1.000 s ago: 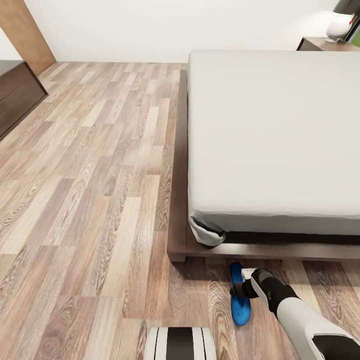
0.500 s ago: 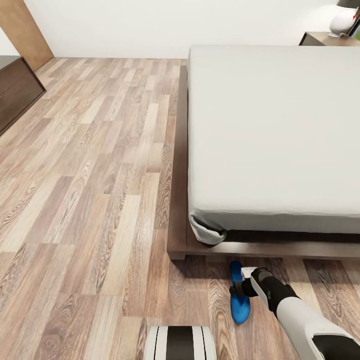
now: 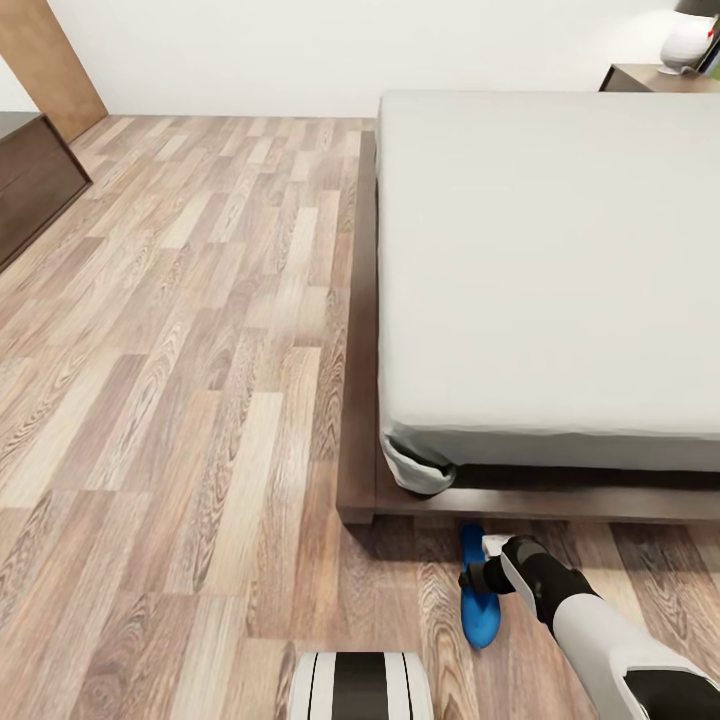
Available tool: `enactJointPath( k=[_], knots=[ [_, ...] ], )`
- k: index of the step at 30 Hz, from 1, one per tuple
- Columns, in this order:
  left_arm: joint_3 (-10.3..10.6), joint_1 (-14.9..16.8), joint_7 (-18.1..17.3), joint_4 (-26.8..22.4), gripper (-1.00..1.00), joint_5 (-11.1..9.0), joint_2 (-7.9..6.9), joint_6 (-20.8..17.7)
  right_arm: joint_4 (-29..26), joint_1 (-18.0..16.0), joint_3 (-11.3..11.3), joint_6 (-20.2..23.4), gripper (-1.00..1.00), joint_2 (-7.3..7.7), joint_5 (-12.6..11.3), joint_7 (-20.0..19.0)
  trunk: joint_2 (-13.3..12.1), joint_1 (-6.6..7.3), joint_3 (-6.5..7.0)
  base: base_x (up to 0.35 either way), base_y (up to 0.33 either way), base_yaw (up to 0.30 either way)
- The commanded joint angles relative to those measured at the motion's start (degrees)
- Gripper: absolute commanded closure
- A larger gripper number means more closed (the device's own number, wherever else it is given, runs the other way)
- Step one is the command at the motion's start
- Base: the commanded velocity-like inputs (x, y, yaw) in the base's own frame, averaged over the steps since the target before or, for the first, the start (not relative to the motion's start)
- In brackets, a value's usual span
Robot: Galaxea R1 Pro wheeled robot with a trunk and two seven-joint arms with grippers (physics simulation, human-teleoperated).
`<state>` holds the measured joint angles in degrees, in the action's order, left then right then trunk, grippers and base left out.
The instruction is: In the bedroom, move the book from the bed onto either nightstand, and place the two sandals side by side next to the bed.
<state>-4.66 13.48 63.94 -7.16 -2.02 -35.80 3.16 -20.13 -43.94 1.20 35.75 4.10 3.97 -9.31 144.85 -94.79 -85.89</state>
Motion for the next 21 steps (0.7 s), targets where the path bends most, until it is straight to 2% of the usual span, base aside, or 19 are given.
enactJointPath(
  k=[1,21],
  knots=[
    [-0.2,0.0,0.0,-0.1,1.00,-0.2,0.01,0.3,-0.1,0.0,0.1,0.3,1.00,0.03,0.4,-0.4,0.0,-0.01,-0.03,0.122,0.057,0.000],
    [-0.3,-1.0,0.0,-0.1,1.00,-0.2,0.03,0.2,0.0,0.0,0.1,0.2,1.00,0.10,0.4,-0.4,0.0,-0.01,-0.03,0.029,0.005,0.000]
  ],
)
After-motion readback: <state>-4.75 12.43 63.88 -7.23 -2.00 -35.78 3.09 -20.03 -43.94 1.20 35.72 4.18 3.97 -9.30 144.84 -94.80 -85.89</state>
